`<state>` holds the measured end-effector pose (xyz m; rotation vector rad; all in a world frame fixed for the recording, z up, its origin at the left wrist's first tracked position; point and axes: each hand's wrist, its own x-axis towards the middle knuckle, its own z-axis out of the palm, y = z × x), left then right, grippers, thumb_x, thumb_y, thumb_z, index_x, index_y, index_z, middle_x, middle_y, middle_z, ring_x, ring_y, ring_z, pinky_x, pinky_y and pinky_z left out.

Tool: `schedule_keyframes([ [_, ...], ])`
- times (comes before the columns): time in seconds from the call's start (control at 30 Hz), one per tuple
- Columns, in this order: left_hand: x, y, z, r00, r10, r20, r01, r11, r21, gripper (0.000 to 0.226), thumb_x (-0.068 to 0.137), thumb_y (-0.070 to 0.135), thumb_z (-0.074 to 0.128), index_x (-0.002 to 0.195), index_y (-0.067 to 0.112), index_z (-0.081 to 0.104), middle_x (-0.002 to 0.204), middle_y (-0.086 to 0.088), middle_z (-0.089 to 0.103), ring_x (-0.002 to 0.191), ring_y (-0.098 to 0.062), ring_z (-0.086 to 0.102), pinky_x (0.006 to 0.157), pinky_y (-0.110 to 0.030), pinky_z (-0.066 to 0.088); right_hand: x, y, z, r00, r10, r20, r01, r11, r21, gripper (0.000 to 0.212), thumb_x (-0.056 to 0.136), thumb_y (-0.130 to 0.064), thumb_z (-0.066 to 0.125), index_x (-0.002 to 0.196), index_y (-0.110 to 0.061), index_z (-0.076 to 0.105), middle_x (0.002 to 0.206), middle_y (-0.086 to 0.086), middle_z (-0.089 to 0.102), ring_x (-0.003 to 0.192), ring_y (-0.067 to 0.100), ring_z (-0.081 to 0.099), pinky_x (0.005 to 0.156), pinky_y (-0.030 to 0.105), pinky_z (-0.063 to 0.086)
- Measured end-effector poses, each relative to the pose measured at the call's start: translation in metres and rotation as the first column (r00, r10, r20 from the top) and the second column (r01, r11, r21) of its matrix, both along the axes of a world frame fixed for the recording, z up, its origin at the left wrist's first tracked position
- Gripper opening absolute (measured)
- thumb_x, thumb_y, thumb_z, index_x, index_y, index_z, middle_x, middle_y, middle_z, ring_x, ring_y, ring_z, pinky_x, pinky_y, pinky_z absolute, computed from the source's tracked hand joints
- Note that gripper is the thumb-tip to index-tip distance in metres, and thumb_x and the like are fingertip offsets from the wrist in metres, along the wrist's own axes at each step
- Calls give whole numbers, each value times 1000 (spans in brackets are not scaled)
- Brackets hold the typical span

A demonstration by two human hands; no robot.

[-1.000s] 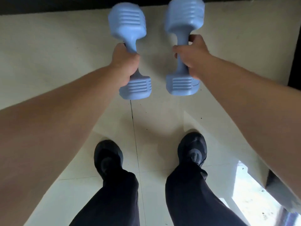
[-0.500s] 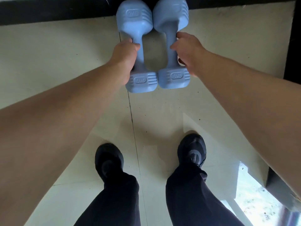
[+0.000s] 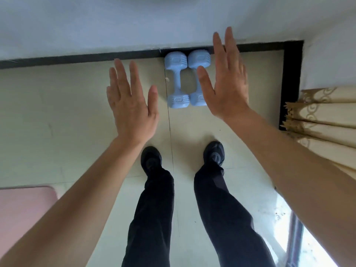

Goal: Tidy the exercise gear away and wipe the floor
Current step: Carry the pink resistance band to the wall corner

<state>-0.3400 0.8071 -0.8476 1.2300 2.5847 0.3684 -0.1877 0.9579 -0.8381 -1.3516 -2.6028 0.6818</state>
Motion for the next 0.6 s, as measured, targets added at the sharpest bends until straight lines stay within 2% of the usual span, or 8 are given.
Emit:
schedule_keyframes([
  [0.13, -15, -12, 142, 999, 4, -45, -3, 1000, 24, 61, 104, 43, 30, 153, 7, 25, 160, -22, 16, 148, -37, 16, 116, -52, 23, -10, -11, 133, 991, 104, 85, -111, 991, 79, 68, 104, -49, 34, 158, -14, 11, 165, 16, 2, 152, 29, 7, 122, 46, 12],
  [0.23, -36, -9, 277, 995, 50, -81, -40, 992, 120, 60, 104, 42, 32, 152, 6, 28, 159, -23, 19, 148, -37, 18, 116, -51, 24, -44, -16, 261, 991, 137, 0, -135, 975, 177, 69, 103, -49, 35, 157, -12, 14, 164, 18, 5, 152, 31, 9, 122, 47, 14],
  [0.3, -54, -28, 398, 982, 103, -159, -66, 973, 220, 60, 104, 43, 31, 153, 7, 26, 160, -21, 17, 149, -35, 16, 118, -50, 23, -71, -37, 376, 964, 250, -93, -214, 933, 289, 68, 103, -48, 37, 157, -10, 18, 163, 19, 7, 151, 32, 10, 122, 47, 15],
  [0.37, -66, -25, 430, 983, 110, -148, -74, 970, 230, 61, 104, 44, 29, 154, 9, 23, 161, -19, 14, 149, -34, 13, 118, -50, 22, -87, -37, 407, 954, 261, -147, -207, 929, 306, 67, 103, -46, 39, 156, -9, 21, 163, 20, 10, 151, 33, 11, 121, 47, 16],
  [0.43, -75, -53, 499, 952, 182, -245, -115, 958, 262, 61, 104, 44, 28, 155, 12, 19, 162, -16, 11, 150, -32, 9, 118, -51, 20, -97, -52, 474, 917, 344, -203, -252, 892, 374, 66, 103, -44, 41, 156, -9, 22, 163, 21, 11, 151, 33, 11, 121, 47, 17],
  [0.53, -73, -100, 584, 890, 319, -327, -190, 909, 370, 62, 104, 45, 28, 156, 14, 14, 164, -13, 6, 151, -29, 4, 119, -51, 17, -113, -63, 557, 836, 480, -266, -320, 820, 474, 66, 103, -43, 40, 156, -10, 20, 163, 20, 8, 152, 32, 9, 121, 48, 16],
  [0.6, -58, -139, 617, 835, 401, -376, -220, 870, 441, 62, 103, 42, 32, 156, 12, 17, 163, -14, 7, 151, -29, 4, 119, -52, 17, -122, -71, 590, 762, 575, -296, -366, 761, 536, 66, 103, -43, 40, 157, -11, 18, 164, 19, 6, 152, 31, 8, 121, 48, 16],
])
